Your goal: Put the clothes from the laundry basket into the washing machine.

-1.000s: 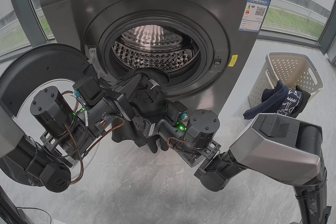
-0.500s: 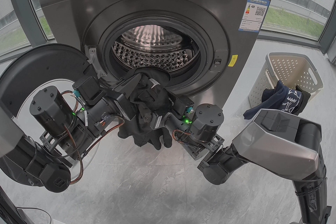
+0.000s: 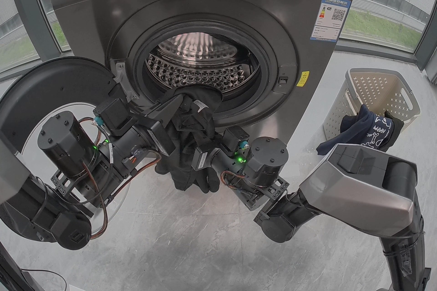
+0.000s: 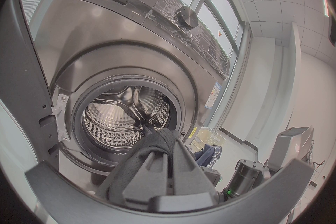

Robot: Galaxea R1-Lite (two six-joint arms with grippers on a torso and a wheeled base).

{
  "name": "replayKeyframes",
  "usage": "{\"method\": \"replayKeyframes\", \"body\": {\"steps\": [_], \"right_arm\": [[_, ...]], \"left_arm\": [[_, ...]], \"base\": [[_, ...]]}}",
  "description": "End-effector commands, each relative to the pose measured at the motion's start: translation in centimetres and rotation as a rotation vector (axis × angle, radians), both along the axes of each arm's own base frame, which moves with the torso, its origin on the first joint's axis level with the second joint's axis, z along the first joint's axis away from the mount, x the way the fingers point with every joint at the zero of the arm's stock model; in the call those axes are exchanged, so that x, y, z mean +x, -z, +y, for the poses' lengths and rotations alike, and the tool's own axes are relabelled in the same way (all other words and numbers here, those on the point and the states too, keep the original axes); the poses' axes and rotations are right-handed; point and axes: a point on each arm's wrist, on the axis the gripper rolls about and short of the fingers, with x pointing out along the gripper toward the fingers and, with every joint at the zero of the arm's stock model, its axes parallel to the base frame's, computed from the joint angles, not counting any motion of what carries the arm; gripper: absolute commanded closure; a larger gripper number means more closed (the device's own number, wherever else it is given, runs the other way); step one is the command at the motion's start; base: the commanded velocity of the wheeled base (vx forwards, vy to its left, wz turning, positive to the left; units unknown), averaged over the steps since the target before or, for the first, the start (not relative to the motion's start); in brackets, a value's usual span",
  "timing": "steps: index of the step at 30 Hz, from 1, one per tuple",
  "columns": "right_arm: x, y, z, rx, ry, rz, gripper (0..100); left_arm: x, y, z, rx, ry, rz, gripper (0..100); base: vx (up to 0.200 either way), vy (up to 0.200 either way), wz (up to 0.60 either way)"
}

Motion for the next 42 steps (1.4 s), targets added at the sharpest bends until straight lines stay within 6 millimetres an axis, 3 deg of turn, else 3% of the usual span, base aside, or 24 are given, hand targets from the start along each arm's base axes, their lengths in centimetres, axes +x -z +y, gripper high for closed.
{"method": "replayKeyframes", "body": {"steps": [1,9,14,24,25,42], "right_arm": [[-0.9,-1.6,-0.6,0.012,-0.003,-0.01,100],[-3.2,-4.9,-4.7,-0.001,0.023,-0.002,100],[-4.2,-4.4,-6.2,-0.036,0.026,0.03,100],[-3.6,-2.2,-5.6,-0.074,0.022,0.077,100],[-3.5,-1.9,-5.5,-0.08,0.023,0.083,0],[-0.6,1.2,-3.3,-0.102,0.036,0.083,0]], "left_arm": [[0.2,0.3,0.0,0.005,-0.004,0.008,100],[0.5,0.4,0.4,0.006,-0.019,0.013,100],[0.5,0.4,0.4,0.006,-0.019,0.011,100],[0.2,0.1,0.2,0.001,-0.009,0.001,100],[0.2,0.0,0.2,-0.001,-0.008,0.001,100],[0.0,-0.1,0.1,-0.002,-0.004,-0.004,100]], "base": [[0.0,0.0,0.0],[0.0,0.0,0.0],[0.0,0.0,0.0],[0.0,0.0,0.0],[0.0,0.0,0.0],[0.0,0.0,0.0]]}}
